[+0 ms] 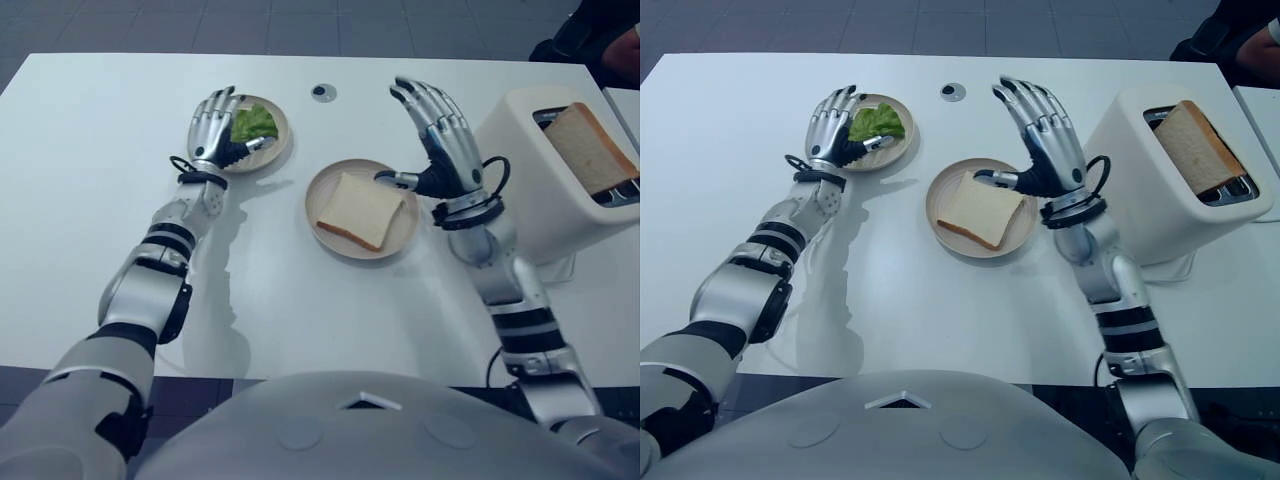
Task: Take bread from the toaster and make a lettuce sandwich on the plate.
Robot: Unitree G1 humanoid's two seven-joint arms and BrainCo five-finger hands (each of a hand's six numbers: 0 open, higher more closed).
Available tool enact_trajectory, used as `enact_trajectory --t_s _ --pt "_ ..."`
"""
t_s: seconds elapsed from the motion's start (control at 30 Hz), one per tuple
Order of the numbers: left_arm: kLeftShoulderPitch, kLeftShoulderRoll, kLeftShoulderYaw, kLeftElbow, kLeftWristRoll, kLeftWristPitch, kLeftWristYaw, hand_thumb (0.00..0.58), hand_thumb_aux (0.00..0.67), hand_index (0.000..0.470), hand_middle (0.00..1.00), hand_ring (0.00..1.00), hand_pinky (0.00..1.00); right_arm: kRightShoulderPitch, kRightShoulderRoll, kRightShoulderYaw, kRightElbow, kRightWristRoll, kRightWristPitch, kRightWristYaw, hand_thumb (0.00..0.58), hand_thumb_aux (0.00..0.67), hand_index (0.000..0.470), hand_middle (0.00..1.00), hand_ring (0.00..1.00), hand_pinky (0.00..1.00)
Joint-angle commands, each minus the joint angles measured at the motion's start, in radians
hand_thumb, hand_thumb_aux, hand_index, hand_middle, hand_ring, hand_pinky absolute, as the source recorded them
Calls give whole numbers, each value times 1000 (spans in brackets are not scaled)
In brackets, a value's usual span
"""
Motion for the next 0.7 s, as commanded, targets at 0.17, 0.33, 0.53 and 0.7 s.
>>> enact_trajectory --t_s 0.17,0.33,0.53,0.7 --pt "-55 30 -88 147 -12 74 -92 0 0 0 0 0 0 106 35 111 -39 15 -86 35 0 0 0 0 0 0" --pt "-56 30 -120 160 -27 86 -124 580 670 470 0 0 0 125 36 82 -75 48 -102 45 0 0 0 0 0 0" --pt "-63 39 -130 155 -48 75 -86 580 670 470 0 0 0 128 48 80 -62 57 -110 51 0 0 0 0 0 0" --pt "-56 32 -56 100 -160 -82 -58 580 670 470 0 0 0 129 57 67 -62 62 -114 44 0 0 0 0 0 0"
